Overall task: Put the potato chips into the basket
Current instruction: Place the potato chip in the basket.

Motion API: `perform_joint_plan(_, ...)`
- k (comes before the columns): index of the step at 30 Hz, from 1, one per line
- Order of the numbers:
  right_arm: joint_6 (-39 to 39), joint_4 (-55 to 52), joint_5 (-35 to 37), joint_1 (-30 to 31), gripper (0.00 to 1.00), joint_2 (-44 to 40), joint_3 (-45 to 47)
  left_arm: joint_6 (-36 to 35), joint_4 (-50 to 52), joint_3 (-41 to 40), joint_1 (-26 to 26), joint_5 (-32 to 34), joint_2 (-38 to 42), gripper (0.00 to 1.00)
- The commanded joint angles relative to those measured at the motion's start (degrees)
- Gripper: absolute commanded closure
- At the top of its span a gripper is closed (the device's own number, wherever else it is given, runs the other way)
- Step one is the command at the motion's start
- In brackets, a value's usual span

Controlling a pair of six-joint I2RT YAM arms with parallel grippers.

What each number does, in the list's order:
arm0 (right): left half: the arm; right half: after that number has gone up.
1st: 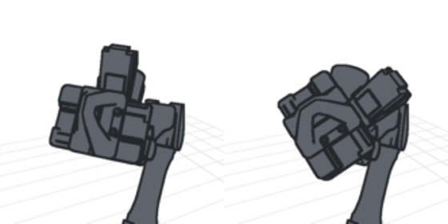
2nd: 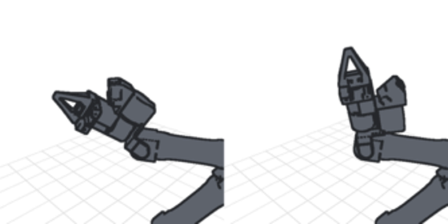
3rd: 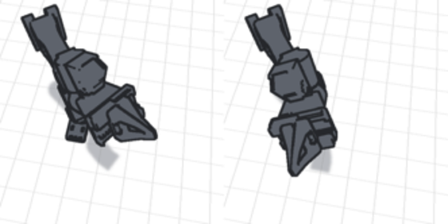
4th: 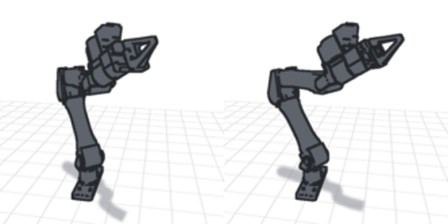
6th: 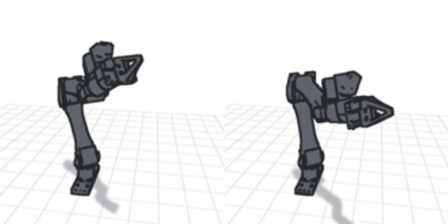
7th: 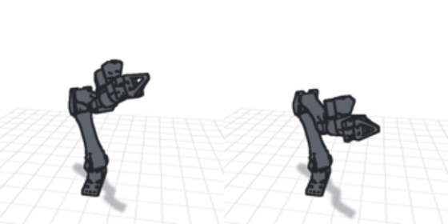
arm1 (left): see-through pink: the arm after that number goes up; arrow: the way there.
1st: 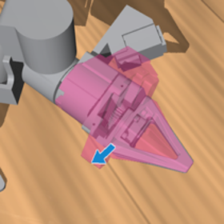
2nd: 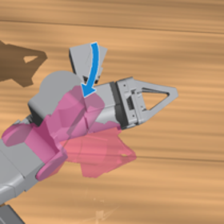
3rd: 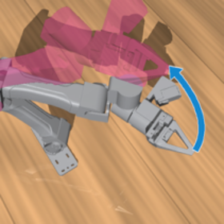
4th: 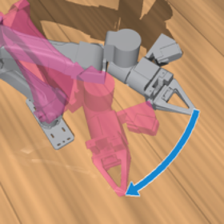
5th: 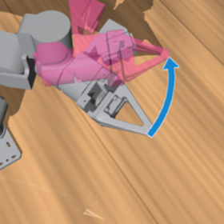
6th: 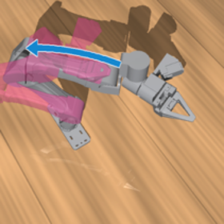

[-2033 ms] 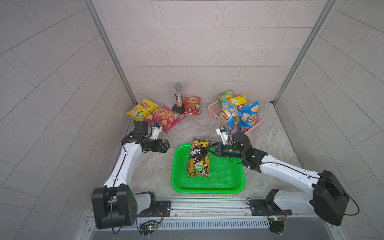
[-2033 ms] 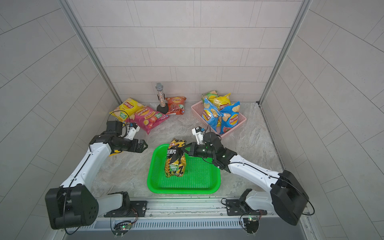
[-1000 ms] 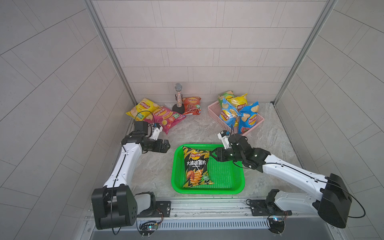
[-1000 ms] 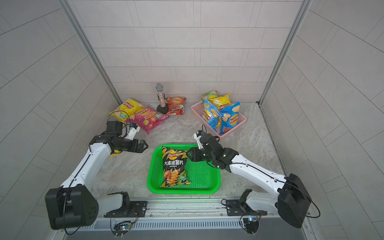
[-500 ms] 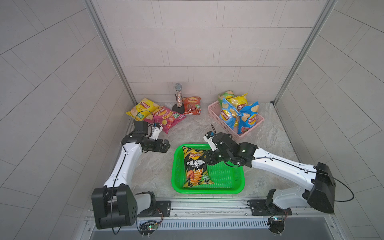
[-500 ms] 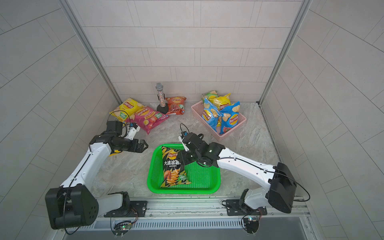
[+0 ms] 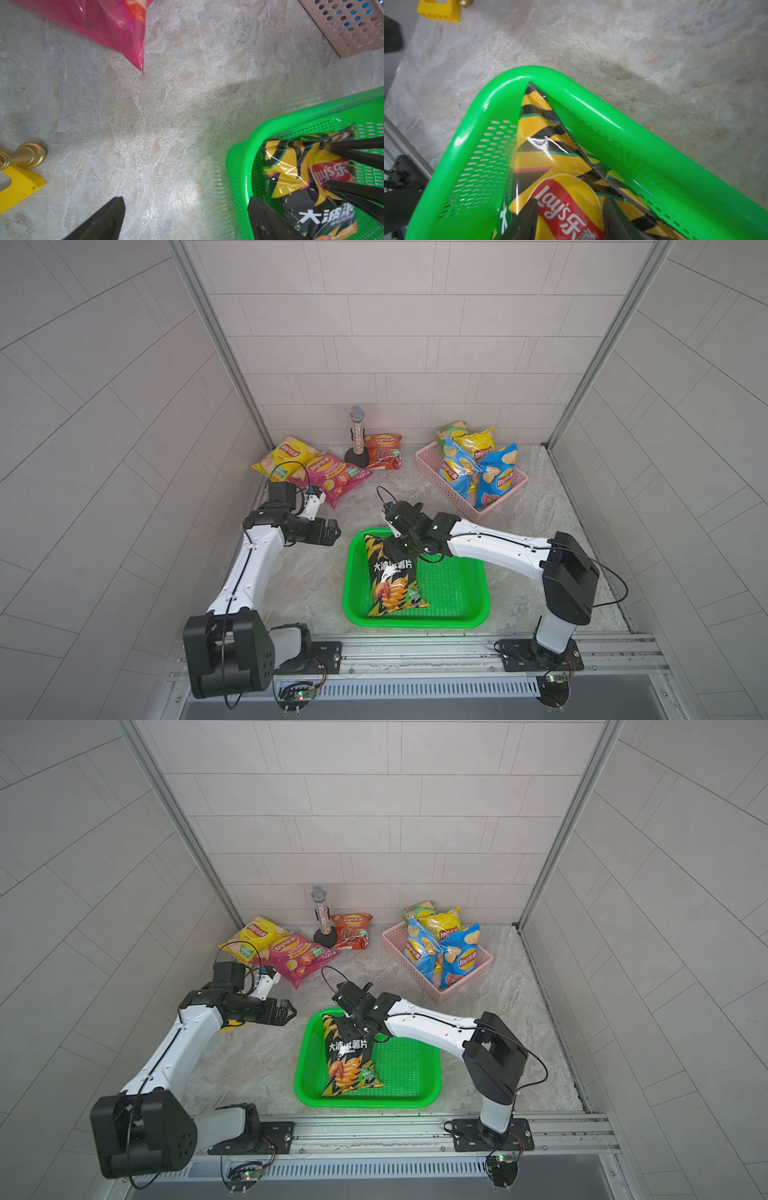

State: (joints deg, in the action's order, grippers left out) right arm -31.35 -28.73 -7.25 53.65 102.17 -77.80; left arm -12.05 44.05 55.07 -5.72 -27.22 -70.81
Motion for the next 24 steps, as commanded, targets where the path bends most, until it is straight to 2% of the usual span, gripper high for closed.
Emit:
perform_joint_plan(1, -0.06, -0.83, 1.87, 0.58, 0.44, 0.57, 0.96, -0.71, 0.94, 0.39, -0.32, -0.49, 0.02, 0.00)
perform_joint_plan(7, -0.84, -0.56, 2.84, 0.67, 0.44, 2.78, 1.08, -0.69, 0.94, 0.48, -0.32, -0.64, -0.15, 0.00)
perform_joint_plan(12, -0.34, -3.11, 3.88, 0.67, 0.43, 0.35, -1.28, -0.69, 0.90, 0.43, -0.35, -0.53, 0.19, 0.00)
perform_joint_plan(18, 0.08, -5.57, 2.45, -0.02, 0.33, -8.63, 0.10, -0.83, 0.89, 0.39, -0.30, -0.46, 0.20, 0.00)
perform_joint_plan(23, -1.06, -6.78, 1.61, -0.74, 0.35, -16.21, 6.74, -1.24, 0.90, 0.39, -0.29, -0.94, 0.10, 0.00)
perform_joint_plan(24, -1.08, -7.09, 1.51, -0.73, 0.36, -17.46, 8.55, -2.74, 1.31, 0.54, -0.29, -0.85, 0.10, 0.06)
